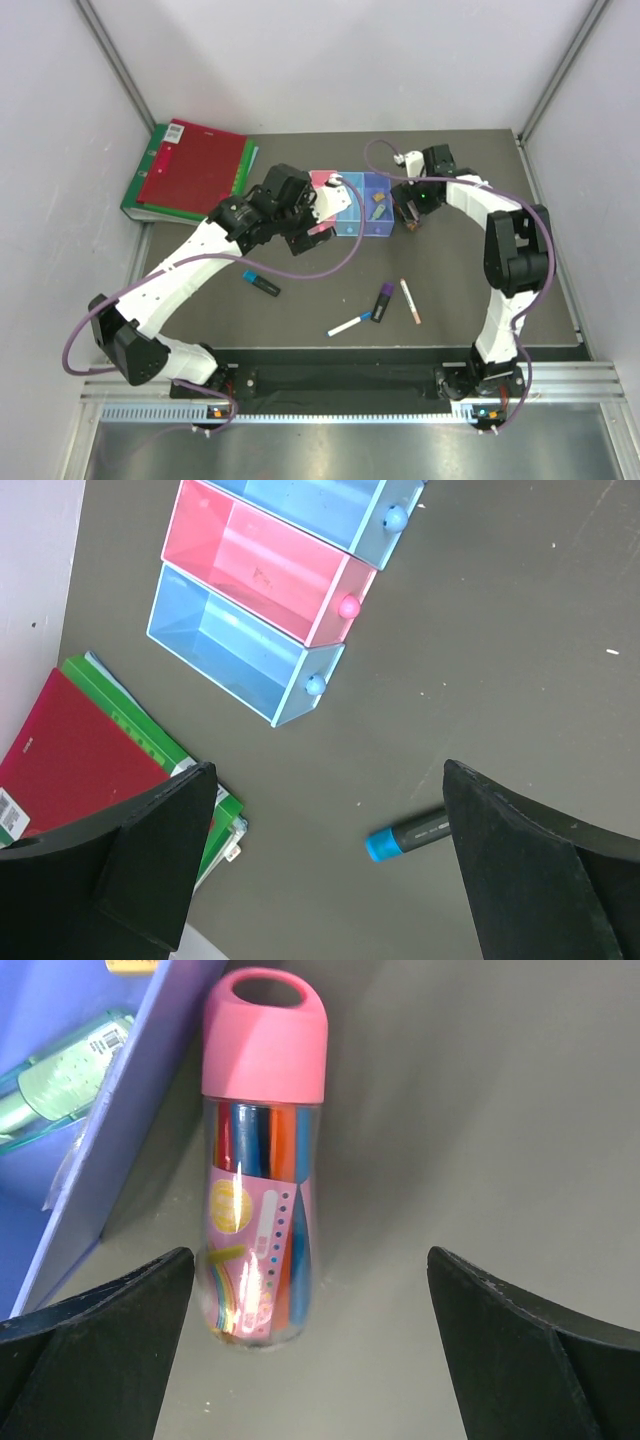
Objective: Sort the stationery into containers
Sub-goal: Pick up the pen from the center of the board.
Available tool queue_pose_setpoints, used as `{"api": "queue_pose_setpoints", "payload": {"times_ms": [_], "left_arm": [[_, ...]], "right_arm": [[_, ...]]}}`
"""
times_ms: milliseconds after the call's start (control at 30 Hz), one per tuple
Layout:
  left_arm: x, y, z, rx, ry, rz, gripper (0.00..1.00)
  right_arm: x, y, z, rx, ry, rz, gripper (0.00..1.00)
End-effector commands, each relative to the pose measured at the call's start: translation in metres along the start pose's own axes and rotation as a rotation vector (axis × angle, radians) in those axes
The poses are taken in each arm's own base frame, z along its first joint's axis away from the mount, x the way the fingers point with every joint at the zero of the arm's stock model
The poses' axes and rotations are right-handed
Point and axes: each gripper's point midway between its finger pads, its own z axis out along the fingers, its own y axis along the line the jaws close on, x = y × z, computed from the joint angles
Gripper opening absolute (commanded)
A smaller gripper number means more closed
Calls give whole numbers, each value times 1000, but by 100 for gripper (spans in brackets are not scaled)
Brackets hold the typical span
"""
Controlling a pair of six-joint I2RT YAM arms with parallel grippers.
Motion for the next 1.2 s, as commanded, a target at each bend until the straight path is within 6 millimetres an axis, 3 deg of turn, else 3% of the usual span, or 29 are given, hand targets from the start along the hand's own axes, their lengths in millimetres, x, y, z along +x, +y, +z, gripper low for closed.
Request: {"api": "queue_pose_setpoints", "payload": {"times_ms": [0, 300, 500, 600, 633, 733, 933, 1067, 1167], "left_arm": [[-20, 19, -18, -55, -62, -2, 99], [-32, 38, -30, -106, -87, 1, 99], [-33, 44, -34, -127, -89, -1, 99], [-33, 45, -36, -132, -89, 2, 99], [-33, 46, -37, -136, -90, 2, 99], [-34, 48, -37, -141, -91, 5, 99], [-35, 52, -38, -154, -96, 3, 99], [-35, 58, -38, -164, -102, -22, 99], [-31, 62, -37, -156, -104, -78, 99]], "right_arm": [[-23, 0, 4, 7, -55, 4, 99], [-9, 0, 17, 13, -7, -2, 92], [-6, 3, 19, -5, 1, -4, 79], [-4, 5, 19, -16, 6, -2, 62], [-2, 6, 19, -20, 14, -2, 50], [1, 9, 16, -28, 14, -1, 30], [8, 12, 10, -35, 20, -6, 0], [6, 9, -1, -15, 4, -9, 0], [-2, 4, -21, 11, -44, -5, 0]]}}
